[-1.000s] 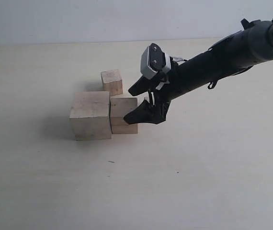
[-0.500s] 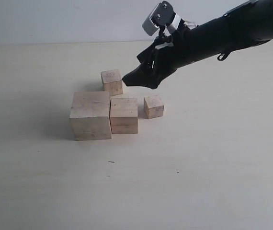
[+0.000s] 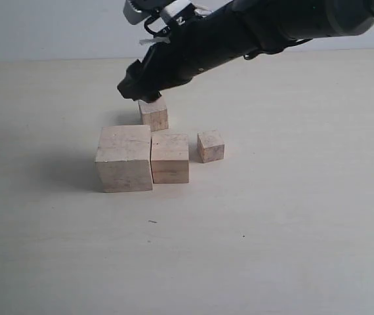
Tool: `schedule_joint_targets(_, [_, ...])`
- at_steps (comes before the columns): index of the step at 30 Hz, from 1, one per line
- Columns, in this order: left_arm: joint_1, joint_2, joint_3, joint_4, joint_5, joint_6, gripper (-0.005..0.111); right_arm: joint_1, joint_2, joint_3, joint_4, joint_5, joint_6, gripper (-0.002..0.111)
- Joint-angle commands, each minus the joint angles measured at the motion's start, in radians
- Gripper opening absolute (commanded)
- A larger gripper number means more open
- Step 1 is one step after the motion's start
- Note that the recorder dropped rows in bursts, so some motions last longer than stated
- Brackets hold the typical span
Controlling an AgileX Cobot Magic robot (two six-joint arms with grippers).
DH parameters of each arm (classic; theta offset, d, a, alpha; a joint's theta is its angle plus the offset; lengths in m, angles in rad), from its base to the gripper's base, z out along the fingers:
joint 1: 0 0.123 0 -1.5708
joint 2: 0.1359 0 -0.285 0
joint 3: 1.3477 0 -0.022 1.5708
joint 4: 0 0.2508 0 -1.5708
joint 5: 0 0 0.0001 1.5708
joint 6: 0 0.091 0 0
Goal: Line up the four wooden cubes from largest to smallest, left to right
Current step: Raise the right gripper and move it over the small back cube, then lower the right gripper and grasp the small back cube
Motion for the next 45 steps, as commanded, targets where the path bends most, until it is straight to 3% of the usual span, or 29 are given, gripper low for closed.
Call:
schedule_joint_targets(1, [0.001,-0.004,0.004,0.001,-0.009,-0.004,0.000,0.036,-0.009,-0.070,-0.155,-0.147,0.406,0.073])
schedule_joint_targets(9, [0.001,-0.004,0.004,0.001,-0.009,-0.004,0.000,0.036,0.087,-0.212,-0.340,-0.153,0.713,0.073])
schedule_joint_targets(17, [0.001,-0.004,0.004,0.001,-0.009,-0.004,0.000,0.036,0.231,-0.375,-0.772,0.061,1.119,0.073])
schedule_joint_targets(21, [0.001,-0.004,0.004,0.001,-0.009,-0.004,0.000,0.036,0.270,-0.451,-0.873,0.162,1.270,0.073])
schedule_joint_targets(30, [0.001,-0.004,0.004,0.001,-0.009,-0.004,0.000,0.066,0.360,-0.571,-0.958,0.265,1.307,0.071])
schedule_joint_targets(37, [0.001,-0.004,0.004,0.001,-0.009,-0.004,0.000,0.071,0.417,-0.607,-1.104,0.321,1.455,0.071])
schedule_joint_targets(45, [0.001,-0.004,0.004,0.001,-0.009,-0.004,0.000,0.071,0.453,-0.607,-1.100,0.328,1.457,0.071])
